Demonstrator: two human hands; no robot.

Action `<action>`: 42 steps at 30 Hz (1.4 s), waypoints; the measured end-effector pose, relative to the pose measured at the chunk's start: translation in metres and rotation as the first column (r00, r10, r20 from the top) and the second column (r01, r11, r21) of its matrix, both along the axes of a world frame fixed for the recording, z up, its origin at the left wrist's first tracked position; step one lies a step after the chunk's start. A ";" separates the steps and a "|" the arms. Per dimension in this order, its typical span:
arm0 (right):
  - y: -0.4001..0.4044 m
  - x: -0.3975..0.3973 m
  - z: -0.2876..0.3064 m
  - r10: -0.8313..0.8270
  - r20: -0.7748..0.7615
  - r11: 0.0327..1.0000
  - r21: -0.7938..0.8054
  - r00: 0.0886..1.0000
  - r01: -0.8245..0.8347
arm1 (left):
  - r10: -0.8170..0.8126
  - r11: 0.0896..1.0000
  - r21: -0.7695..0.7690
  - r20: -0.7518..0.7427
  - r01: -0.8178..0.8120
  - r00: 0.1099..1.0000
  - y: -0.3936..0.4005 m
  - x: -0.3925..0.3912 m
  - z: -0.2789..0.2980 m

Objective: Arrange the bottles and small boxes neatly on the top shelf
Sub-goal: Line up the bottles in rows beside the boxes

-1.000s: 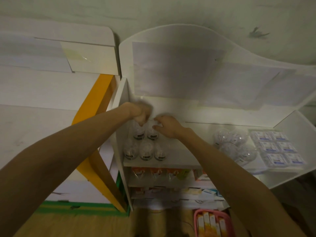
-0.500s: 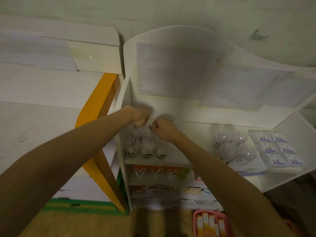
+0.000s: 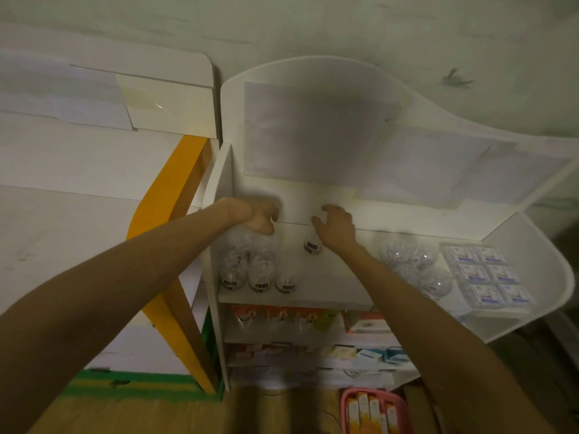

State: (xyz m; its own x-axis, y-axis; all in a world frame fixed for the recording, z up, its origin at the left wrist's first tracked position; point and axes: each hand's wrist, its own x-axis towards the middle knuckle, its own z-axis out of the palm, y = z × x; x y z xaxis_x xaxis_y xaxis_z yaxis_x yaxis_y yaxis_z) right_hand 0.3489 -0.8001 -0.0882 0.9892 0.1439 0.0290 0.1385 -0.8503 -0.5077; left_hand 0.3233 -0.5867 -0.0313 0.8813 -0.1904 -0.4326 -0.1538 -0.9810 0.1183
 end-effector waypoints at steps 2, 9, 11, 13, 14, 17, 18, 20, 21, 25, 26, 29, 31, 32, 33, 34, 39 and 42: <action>-0.010 0.003 0.000 -0.018 -0.129 0.997 0.070 0.991 0.027 | -0.023 1.000 0.004 -0.018 0.023 1.000 -0.004 0.000 -0.003; -0.014 -0.003 -0.012 -0.005 -0.265 0.966 0.247 0.964 0.073 | -0.036 0.999 0.030 -0.085 0.039 0.996 -0.005 -0.006 -0.012; -0.007 -0.007 -0.012 0.050 -0.266 0.961 0.274 0.963 0.026 | -0.031 0.999 0.035 -0.089 0.034 0.996 -0.003 -0.007 -0.011; 0.002 -0.012 -0.011 0.102 -0.272 0.954 0.300 0.957 -0.017 | -0.030 0.999 0.035 -0.084 0.033 0.996 -0.003 -0.007 -0.010; 0.006 -0.014 -0.011 0.119 -0.268 0.951 0.308 0.956 -0.032 | -0.030 0.999 0.032 -0.084 0.033 0.996 -0.002 -0.007 -0.010; 0.016 -0.018 -0.011 0.150 -0.292 0.946 0.321 0.945 -0.051 | -0.037 0.999 0.026 -0.082 0.039 0.996 -0.003 -0.007 -0.010; 0.019 -0.020 -0.011 0.158 -0.302 0.943 0.329 0.940 -0.053 | -0.035 0.999 0.027 -0.085 0.037 0.996 -0.003 -0.007 -0.010; 0.022 -0.022 -0.013 0.158 -0.305 0.936 0.349 0.939 -0.044 | -0.024 0.999 0.031 -0.091 0.027 0.996 -0.004 -0.008 -0.011; 0.023 -0.023 -0.013 0.157 -0.311 0.931 0.364 0.937 -0.035 | -0.021 0.999 0.032 -0.093 0.024 0.995 -0.004 -0.008 -0.012; 0.026 -0.026 -0.014 0.166 -0.337 0.910 0.415 0.927 -0.011 | -0.010 0.999 0.039 -0.095 0.014 0.995 -0.004 -0.011 -0.011; 0.026 -0.027 -0.013 0.166 -0.344 0.906 0.423 0.924 -0.006 | -0.007 0.999 0.038 -0.095 0.010 0.995 -0.004 -0.012 -0.010; 0.025 -0.028 -0.014 0.160 -0.360 0.898 0.439 0.919 0.016 | 0.010 0.999 0.045 -0.105 -0.005 0.994 -0.004 -0.014 -0.008; 0.025 -0.030 -0.014 0.151 -0.365 0.891 0.453 0.919 0.034 | 0.023 0.999 0.044 -0.108 -0.018 0.994 -0.004 -0.015 -0.008; 0.025 -0.030 -0.015 0.149 -0.362 0.888 0.458 0.920 0.037 | 0.029 0.999 0.044 -0.107 -0.024 0.994 -0.005 -0.017 -0.008; 0.025 -0.031 -0.015 0.149 -0.357 0.886 0.463 0.922 0.036 | 0.031 0.999 0.045 -0.105 -0.026 0.994 -0.005 -0.018 -0.008; 0.025 -0.032 -0.015 0.150 -0.351 0.884 0.467 0.924 0.034 | 0.031 0.999 0.047 -0.105 -0.027 0.994 -0.005 -0.018 -0.008; 0.024 -0.031 -0.015 0.148 -0.340 0.878 0.477 0.929 0.035 | 0.029 0.998 0.052 -0.124 -0.023 0.992 -0.005 -0.021 -0.006; 0.024 -0.031 -0.014 0.156 -0.346 0.885 0.466 0.925 0.025 | 0.028 0.998 0.053 -0.124 -0.022 0.992 -0.006 -0.024 -0.007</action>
State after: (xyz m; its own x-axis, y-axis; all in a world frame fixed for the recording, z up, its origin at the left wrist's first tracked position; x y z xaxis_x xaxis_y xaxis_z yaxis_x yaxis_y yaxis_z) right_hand 0.3180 -0.7760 -0.1019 0.9295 0.2692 -0.2521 -0.0856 -0.5073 -0.8575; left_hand 0.2993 -0.5922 -0.0378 0.8241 -0.1435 -0.5479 -0.1163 -0.9896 0.0843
